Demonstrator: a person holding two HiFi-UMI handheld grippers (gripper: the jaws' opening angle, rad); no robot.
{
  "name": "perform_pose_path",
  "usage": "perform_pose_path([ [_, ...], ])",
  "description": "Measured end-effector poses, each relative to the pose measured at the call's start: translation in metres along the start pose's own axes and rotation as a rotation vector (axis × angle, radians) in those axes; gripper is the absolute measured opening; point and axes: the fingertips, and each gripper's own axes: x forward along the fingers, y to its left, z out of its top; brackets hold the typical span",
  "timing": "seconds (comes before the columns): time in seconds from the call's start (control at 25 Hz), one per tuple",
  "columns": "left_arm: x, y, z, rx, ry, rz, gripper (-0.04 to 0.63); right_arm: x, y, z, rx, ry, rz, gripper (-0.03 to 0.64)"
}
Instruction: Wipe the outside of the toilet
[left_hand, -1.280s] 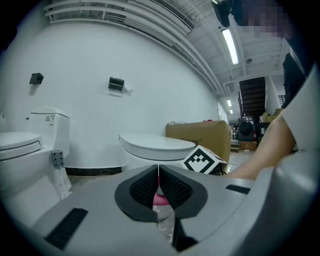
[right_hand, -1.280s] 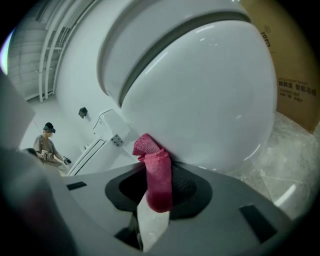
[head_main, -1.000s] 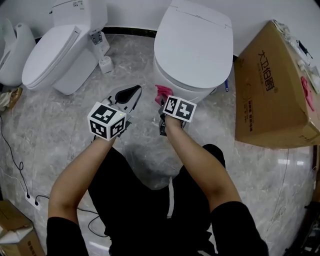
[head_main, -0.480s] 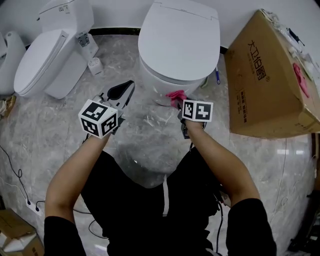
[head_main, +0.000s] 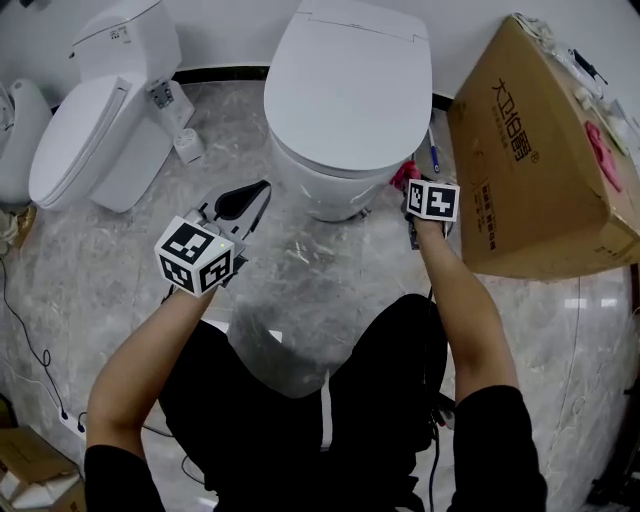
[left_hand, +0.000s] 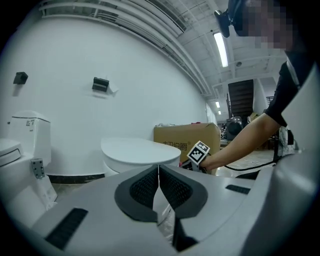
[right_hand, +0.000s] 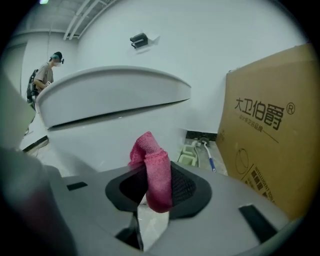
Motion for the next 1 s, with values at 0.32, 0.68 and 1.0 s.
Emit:
perform_pose_path([
  [0.32, 0.006, -0.011, -0.008, 0.046, 0.035, -0.047, 0.020, 0.020, -0.041, 0.026, 0.094, -0.067, -0.074, 0.121],
  [0.68, 0.009, 0.010, -0.015, -0.016, 0.006, -0.039, 0.020, -0.086, 0.048, 0.005, 0.228, -0.159, 0.167, 0.124],
  [1.0, -0.009, 0.020, -0.008, -0.002, -0.026, -0.047, 0.020, -0.121, 0.242, -0.010, 0.175, -0.174, 0.498, 0.127],
])
